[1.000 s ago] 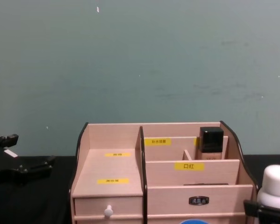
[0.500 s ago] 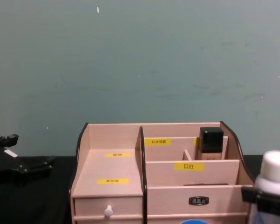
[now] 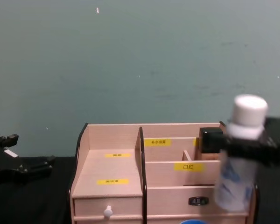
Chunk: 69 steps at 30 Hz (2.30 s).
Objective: Pick up the facial cleanser and watermelon frost from the table and place them into the tiered storage box.
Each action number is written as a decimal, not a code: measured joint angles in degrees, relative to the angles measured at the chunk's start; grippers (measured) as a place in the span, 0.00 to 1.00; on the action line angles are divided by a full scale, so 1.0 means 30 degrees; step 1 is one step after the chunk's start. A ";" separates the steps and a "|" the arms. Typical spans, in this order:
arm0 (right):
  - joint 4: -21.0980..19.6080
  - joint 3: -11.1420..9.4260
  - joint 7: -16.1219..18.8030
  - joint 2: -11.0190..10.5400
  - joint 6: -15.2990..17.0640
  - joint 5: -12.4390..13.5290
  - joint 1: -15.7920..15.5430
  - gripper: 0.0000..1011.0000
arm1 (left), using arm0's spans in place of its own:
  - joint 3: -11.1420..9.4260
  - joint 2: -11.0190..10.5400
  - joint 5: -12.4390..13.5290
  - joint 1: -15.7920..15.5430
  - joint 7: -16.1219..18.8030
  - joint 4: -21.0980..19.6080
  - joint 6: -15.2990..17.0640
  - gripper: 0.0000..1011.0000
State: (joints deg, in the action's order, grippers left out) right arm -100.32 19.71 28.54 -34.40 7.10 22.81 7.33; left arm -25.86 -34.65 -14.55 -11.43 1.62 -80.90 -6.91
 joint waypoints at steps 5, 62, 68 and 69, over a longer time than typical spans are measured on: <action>0.0482 0.0760 0.0252 0.0527 0.0279 -0.0142 0.1590 0.59 | 0.0001 0.0000 0.0000 0.0001 0.0001 -0.0001 0.0000 1.00; 0.9419 0.3480 0.0900 0.5108 -0.1649 -0.1548 0.8575 0.59 | 0.0000 0.0000 0.0001 0.0000 0.0001 0.0000 0.0000 1.00; 0.9472 0.3474 0.0884 0.5158 -0.1702 -0.1651 0.8578 0.59 | 0.0001 0.0000 0.0000 0.0000 0.0001 0.0001 0.0000 1.00; 0.9487 0.3472 0.0884 0.5165 -0.1711 -0.1658 0.8577 0.59 | 0.0000 0.0000 0.0000 0.0000 0.0000 0.0001 0.0000 1.00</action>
State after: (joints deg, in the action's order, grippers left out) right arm -71.86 30.13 31.20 -18.90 1.97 17.84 33.07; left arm -25.86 -34.65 -14.55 -11.43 1.62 -80.90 -6.91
